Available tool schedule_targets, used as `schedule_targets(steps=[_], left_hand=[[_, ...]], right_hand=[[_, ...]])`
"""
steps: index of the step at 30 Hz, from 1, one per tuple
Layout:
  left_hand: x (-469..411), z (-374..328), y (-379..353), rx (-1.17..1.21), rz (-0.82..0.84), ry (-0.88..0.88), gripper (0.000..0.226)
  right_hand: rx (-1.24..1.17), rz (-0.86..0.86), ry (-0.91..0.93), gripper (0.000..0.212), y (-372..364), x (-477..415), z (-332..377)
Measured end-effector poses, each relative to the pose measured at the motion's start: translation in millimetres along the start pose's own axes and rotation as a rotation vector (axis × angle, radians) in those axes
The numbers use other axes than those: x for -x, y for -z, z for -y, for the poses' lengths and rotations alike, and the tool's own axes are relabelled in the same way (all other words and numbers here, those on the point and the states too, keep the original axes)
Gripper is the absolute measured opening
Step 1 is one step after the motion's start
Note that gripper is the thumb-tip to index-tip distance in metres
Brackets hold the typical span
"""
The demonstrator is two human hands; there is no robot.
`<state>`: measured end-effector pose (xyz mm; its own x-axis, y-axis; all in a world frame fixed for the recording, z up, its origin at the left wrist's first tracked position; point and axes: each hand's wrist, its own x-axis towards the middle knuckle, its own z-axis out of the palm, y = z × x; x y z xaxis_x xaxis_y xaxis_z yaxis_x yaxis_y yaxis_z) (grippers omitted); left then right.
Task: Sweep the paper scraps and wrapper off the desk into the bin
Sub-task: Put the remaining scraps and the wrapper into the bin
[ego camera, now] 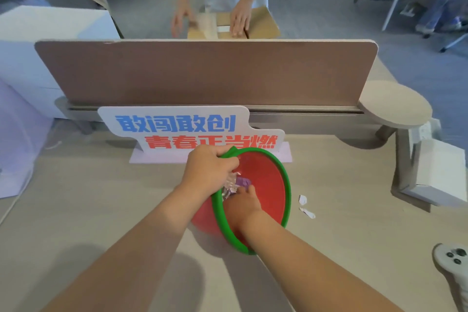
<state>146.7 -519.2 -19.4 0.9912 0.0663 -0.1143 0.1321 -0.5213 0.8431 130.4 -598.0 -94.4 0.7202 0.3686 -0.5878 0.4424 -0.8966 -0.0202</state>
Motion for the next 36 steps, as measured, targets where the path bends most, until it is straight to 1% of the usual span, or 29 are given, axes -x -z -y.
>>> schedule_targets(steps=[2, 3, 4, 5, 6, 7, 8, 9, 10, 11, 12, 13, 14, 15, 16, 17, 19, 20, 22, 23, 25, 27, 28, 31, 33, 36], left_hand=[[-4.9, -2.9, -5.3, -0.043, 0.008, -0.021, 0.018], [-7.2, -5.7, -9.4, -0.067, 0.015, -0.027, 0.016], [-9.3, -7.9, -14.2, -0.092, 0.020, -0.033, 0.014], [-10.6, -10.4, -18.5, -0.123, 0.021, -0.042, 0.013], [-11.8, -12.2, -22.2, -0.161, 0.018, -0.054, 0.018], [-13.1, -13.6, -25.3, -0.193, 0.017, -0.062, 0.025], [-14.1, -14.6, -27.1, -0.213, 0.014, -0.069, 0.031], [-16.1, -15.5, -28.1, -0.225, 0.012, -0.072, 0.035], [-18.4, -16.3, -28.8, -0.235, 0.012, -0.072, 0.038], [-20.8, -16.7, -29.3, -0.244, 0.015, -0.069, 0.040], [-23.3, -16.9, -29.4, -0.248, 0.018, -0.067, 0.040], [-25.3, -16.6, -28.8, -0.248, 0.023, -0.068, 0.040], [-27.0, -16.0, -27.4, -0.245, 0.026, -0.069, 0.039], [-28.7, -15.8, -26.4, -0.243, 0.032, -0.068, 0.038], [-31.0, -15.1, -25.8, -0.243, 0.036, -0.066, 0.038], [-33.0, -14.3, -25.2, -0.245, 0.042, -0.061, 0.036], [-35.9, -14.4, -24.3, -0.248, 0.047, -0.059, 0.025], [-36.6, -15.3, -23.9, -0.243, 0.049, -0.064, 0.020], [-36.7, -17.2, -22.7, -0.222, 0.060, -0.067, 0.022], [-36.6, -17.4, -21.8, -0.212, 0.064, -0.072, 0.024], [-36.5, -16.4, -20.8, -0.201, 0.066, -0.079, 0.025], [-36.3, -14.5, -19.9, -0.197, 0.059, -0.072, 0.023], [-36.8, -13.7, -20.1, -0.189, 0.053, -0.065, 0.024], [-39.1, -11.0, -22.6, -0.203, 0.048, -0.057, 0.033], [-39.6, -9.6, -23.7, -0.216, 0.051, -0.052, 0.040], [-37.2, -7.7, -25.2, -0.214, 0.057, -0.041, 0.043]], right_hand=[[-0.044, -0.218, -0.011, 0.032, -4.6, 10.3, -5.7], [-0.080, -0.280, 0.003, 0.032, -7.6, 16.8, -9.2], [-0.133, -0.324, 0.020, 0.036, -11.6, 21.5, -14.1], [-0.194, -0.373, 0.032, 0.045, -14.7, 26.8, -19.6], [-0.257, -0.439, 0.039, 0.054, -18.5, 31.1, -26.5], [-0.314, -0.523, 0.040, 0.058, -22.5, 35.4, -36.1], [-0.389, -0.628, 0.041, 0.056, -28.4, 38.2, -46.9], [-0.490, -0.762, 0.035, 0.048, -35.6, 40.9, -59.6], [-0.620, -0.916, -0.010, 0.038, -44.7, 43.7, -75.1], [-0.759, -1.048, -0.111, 0.028, -55.8, 45.5, -93.4], [-0.878, -1.108, -0.256, 0.019, -68.9, 44.6, -113.6], [-0.946, -1.072, -0.397, 0.012, -83.4, 41.7, -133.3], [-0.963, -0.942, -0.496, 0.013, -98.0, 36.8, -148.5], [-0.940, -0.774, -0.528, 0.020, -112.5, 30.9, -159.6], [-0.898, -0.636, -0.506, 0.026, -124.1, 24.4, -166.6], [-0.860, -0.556, -0.455, 0.028, -131.2, 18.4, -169.9], [-0.801, -0.507, -0.369, 0.023, -133.3, 11.1, -170.5], [-0.781, -0.506, -0.351, 0.020, -130.1, 9.1, -171.0], [-0.753, -0.521, -0.351, 0.010, -123.1, 8.2, -169.3], [-0.741, -0.527, -0.357, 0.008, -121.0, 8.2, -166.8], [-0.714, -0.507, -0.388, 0.017, -121.8, 6.7, -158.6], [-0.738, -0.495, -0.493, 0.020, -122.7, 4.4, -149.5], [-0.813, -0.517, -0.572, 0.019, -120.3, 4.5, -145.6], [-1.210, -0.647, -0.792, 0.013, -98.2, 10.4, -135.4], [-1.343, -0.796, -0.789, 0.016, -76.3, 19.4, -122.6], [-1.414, -0.980, -0.682, 0.016, -42.2, 33.1, -88.5]])
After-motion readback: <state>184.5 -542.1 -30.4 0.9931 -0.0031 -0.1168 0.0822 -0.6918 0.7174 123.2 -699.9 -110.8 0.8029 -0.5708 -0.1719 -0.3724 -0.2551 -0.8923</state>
